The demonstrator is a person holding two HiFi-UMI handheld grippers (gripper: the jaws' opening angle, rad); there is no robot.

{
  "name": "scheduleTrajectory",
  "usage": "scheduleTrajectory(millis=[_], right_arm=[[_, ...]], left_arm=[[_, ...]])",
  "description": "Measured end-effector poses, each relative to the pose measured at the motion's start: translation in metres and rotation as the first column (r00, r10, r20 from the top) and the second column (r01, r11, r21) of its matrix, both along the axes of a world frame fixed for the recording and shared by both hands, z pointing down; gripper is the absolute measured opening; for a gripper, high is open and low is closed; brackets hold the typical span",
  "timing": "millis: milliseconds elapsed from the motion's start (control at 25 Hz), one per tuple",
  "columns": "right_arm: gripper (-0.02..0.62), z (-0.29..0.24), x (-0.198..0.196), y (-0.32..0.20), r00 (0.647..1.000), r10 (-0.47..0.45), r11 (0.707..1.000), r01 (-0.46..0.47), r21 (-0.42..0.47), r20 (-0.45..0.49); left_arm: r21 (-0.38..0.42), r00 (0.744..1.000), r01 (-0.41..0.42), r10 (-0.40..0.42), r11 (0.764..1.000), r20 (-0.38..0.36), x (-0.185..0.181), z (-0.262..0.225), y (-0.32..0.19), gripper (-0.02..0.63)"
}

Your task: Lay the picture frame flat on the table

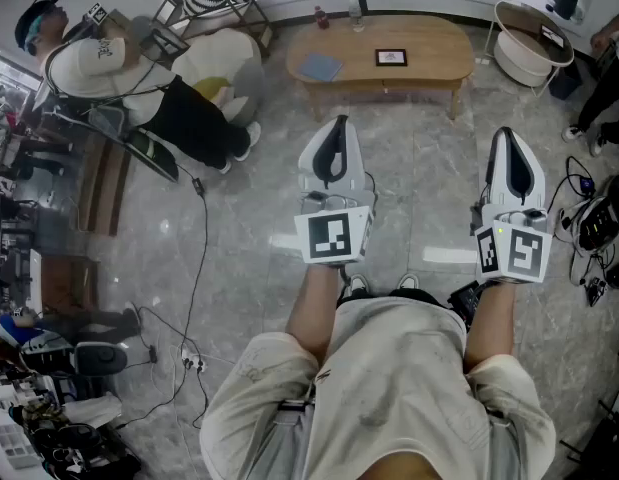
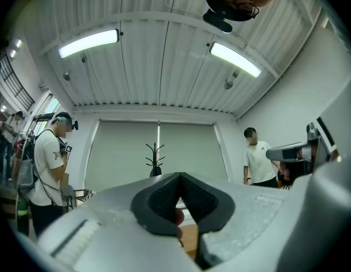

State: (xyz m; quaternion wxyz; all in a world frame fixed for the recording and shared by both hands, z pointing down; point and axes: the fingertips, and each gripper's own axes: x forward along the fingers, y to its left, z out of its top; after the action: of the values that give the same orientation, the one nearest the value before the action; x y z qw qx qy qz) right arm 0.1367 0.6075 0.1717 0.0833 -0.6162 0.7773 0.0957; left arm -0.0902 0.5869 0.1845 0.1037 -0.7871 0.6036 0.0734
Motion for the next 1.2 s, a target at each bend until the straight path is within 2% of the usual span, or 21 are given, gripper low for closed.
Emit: scheduleTrajectory(millis=[400,680,960,1200], right_arm=[[0.002,0.007,0.032,-0.01,1.0,-0.025,1.0,0.025,-0.006,0.006],[0.003,0.018,0.048,-0.022,0.995,-0.051,0.996,0.056,-0.064,0.083],[0.003,0.033,0.041,-0.05,0.997,-0.053,0.995,0.058,-0.081,0.063],[0.003,0.04,0.029,-0.094,0.998,-0.062,0.992,0.064,-0.109,0.026]], left_arm=[[-0.007,1.0,0.0,0.0,1.0,0.018,0.038,0.004,-0.007,0.005],[-0.004,0.999,0.011,-0.011,1.0,0.035,0.055,0.002,-0.008,0.005],[-0.02,1.0,0.015,-0.014,1.0,0.025,0.053,0.014,-0.033,0.005],[-0.027,1.0,0.002,-0.001,1.0,0.008,0.046,0.024,-0.077,0.005]])
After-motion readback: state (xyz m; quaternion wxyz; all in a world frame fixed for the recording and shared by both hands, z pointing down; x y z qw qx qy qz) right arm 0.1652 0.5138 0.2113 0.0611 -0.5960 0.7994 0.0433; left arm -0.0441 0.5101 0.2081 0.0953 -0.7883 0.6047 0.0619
